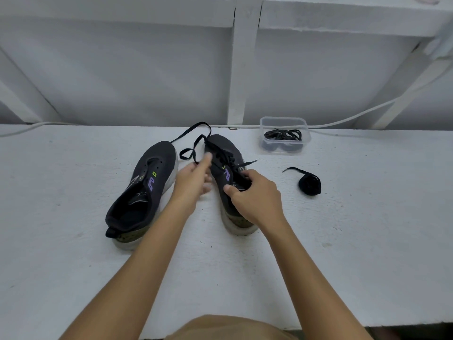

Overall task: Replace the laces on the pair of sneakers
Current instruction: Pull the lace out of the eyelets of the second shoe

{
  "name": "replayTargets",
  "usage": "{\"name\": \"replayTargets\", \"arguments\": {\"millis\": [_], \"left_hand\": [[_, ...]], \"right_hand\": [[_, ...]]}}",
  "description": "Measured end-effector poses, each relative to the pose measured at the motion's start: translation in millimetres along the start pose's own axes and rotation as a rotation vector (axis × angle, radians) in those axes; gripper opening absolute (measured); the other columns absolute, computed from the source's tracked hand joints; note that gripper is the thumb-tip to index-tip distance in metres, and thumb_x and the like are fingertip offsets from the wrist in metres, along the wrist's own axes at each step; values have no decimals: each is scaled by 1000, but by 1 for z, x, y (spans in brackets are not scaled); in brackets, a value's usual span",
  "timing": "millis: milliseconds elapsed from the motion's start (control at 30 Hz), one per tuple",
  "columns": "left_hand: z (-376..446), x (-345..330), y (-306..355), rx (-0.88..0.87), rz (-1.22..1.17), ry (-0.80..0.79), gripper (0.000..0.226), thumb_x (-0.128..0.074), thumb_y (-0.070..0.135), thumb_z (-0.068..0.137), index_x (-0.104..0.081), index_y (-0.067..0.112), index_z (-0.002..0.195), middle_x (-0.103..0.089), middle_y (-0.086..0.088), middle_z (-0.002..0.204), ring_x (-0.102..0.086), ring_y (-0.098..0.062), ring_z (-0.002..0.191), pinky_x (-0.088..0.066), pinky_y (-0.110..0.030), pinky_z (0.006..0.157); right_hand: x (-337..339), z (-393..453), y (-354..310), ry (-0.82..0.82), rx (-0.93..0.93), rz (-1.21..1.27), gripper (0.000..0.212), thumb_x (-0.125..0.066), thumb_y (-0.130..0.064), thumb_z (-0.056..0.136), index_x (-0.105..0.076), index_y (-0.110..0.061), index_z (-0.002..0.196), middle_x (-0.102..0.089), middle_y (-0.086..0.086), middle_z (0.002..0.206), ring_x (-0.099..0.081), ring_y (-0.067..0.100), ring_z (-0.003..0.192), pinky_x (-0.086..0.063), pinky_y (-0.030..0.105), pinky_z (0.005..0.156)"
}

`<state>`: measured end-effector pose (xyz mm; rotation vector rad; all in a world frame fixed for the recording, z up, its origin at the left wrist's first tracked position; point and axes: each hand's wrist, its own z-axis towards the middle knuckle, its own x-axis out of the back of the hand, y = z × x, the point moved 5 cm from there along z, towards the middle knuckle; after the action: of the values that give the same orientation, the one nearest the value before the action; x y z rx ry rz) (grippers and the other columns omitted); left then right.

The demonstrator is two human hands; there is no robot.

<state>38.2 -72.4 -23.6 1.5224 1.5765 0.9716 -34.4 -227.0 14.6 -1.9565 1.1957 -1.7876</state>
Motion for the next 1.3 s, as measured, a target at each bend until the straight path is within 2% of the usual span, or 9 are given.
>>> {"name": "replayTargets", "arguments": {"millis": [100, 300, 467, 633, 767, 900, 1000, 1167, 1300], "left_hand": [[-4, -7, -7, -79, 138, -156, 22, -76, 41, 86, -76, 21, 95, -72, 1, 89, -63, -13, 82, -55, -34, 77], [0, -7, 7, -222, 221, -82, 8, -68, 29, 94, -72, 24, 90, -70, 11, 87, -64, -9, 86, -53, -31, 82], [4, 4, 6, -111, -245, 152, 9, -52, 21, 104, -59, 17, 104, -61, 3, 99, -63, -8, 89, -58, -28, 77], [5, 10, 0, -132, -321, 249, 9, -47, 22, 106, -52, 16, 104, -52, 3, 98, -61, -7, 82, -56, -25, 70], [3, -1, -2, -82, -232, 58, 15, -51, 30, 104, -58, 18, 98, -59, 3, 94, -58, -10, 77, -50, -27, 65], [-1, -10, -3, -148, 92, -196, 26, -67, 45, 92, -73, 20, 92, -66, 0, 88, -59, -15, 82, -50, -35, 74], [-3, -11, 2, -253, 235, -173, 21, -69, 38, 92, -73, 19, 84, -71, -7, 85, -64, -18, 80, -56, -46, 85], [-2, -9, 0, -211, 240, -123, 27, -56, 31, 101, -63, 6, 92, -75, -8, 93, -72, -28, 90, -58, -51, 89], [-3, -11, 4, -209, 249, -144, 30, -55, 32, 102, -60, 3, 92, -73, -13, 94, -69, -27, 83, -55, -55, 90]], "right_hand": [[0, 0, 0, 7, 3, -3, 52, -68, -52, 86, -58, -32, 132, -66, -8, 123, -60, 18, 115, -46, 32, 92], [1, -1, -1, 16, 2, 9, 53, -69, -53, 85, -59, -32, 133, -65, -8, 125, -59, 17, 115, -47, 33, 94], [2, -2, 0, 8, -21, 41, 56, -70, -55, 84, -58, -32, 134, -65, -8, 125, -60, 17, 113, -49, 33, 93], [2, -3, -2, 12, -20, 28, 56, -69, -54, 84, -58, -32, 134, -66, -8, 125, -60, 17, 113, -47, 31, 89], [2, -3, -1, 8, -16, 24, 53, -69, -52, 86, -58, -32, 134, -66, -7, 124, -60, 18, 113, -46, 32, 91], [1, -3, -2, 20, -1, 10, 50, -68, -51, 86, -59, -31, 131, -67, -7, 122, -61, 18, 112, -48, 35, 94], [2, -4, -3, 14, 12, 12, 49, -66, -53, 88, -59, -30, 130, -67, -7, 120, -60, 17, 111, -47, 34, 93], [10, 0, -3, -37, -7, 95, 32, -55, -49, 97, -64, -27, 118, -64, -12, 96, -59, 13, 95, -43, 29, 80], [22, 13, -9, -84, 45, 7, 33, -64, -33, 91, -63, -33, 124, -68, -4, 111, -62, 18, 101, -49, 31, 85]]}}
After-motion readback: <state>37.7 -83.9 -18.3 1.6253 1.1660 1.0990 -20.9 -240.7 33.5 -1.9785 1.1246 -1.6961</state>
